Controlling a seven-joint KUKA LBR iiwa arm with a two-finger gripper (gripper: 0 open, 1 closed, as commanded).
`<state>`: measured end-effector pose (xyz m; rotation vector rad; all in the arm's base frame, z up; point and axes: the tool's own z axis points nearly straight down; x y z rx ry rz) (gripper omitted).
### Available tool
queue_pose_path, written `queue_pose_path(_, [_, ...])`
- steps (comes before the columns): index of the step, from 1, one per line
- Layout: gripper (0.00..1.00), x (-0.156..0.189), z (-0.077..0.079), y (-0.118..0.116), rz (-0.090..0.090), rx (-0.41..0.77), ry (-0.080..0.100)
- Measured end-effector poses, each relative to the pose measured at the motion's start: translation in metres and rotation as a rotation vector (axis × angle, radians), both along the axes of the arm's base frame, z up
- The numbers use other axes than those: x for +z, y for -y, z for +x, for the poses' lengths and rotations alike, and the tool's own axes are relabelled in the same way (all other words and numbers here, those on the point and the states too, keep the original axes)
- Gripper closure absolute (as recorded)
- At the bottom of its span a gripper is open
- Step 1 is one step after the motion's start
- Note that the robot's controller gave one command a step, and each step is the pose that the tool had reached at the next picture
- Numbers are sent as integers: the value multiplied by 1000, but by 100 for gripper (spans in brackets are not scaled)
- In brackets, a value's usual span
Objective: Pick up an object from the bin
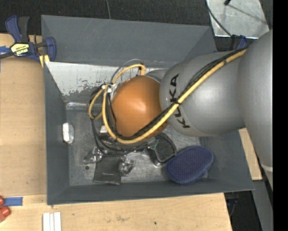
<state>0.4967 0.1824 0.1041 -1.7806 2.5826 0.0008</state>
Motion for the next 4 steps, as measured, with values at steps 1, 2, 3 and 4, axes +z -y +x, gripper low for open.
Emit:
queue_pose_path(1, [0,-33,-9,12,1,-37,0])
queue_pose_path(2, [0,-32,-7,12,1,-40,1])
queue_pose_path(3, [100,-28,-4,7,11,-39,12])
queue_pose_path(4, [100,64,-2,6,1,-42,6])
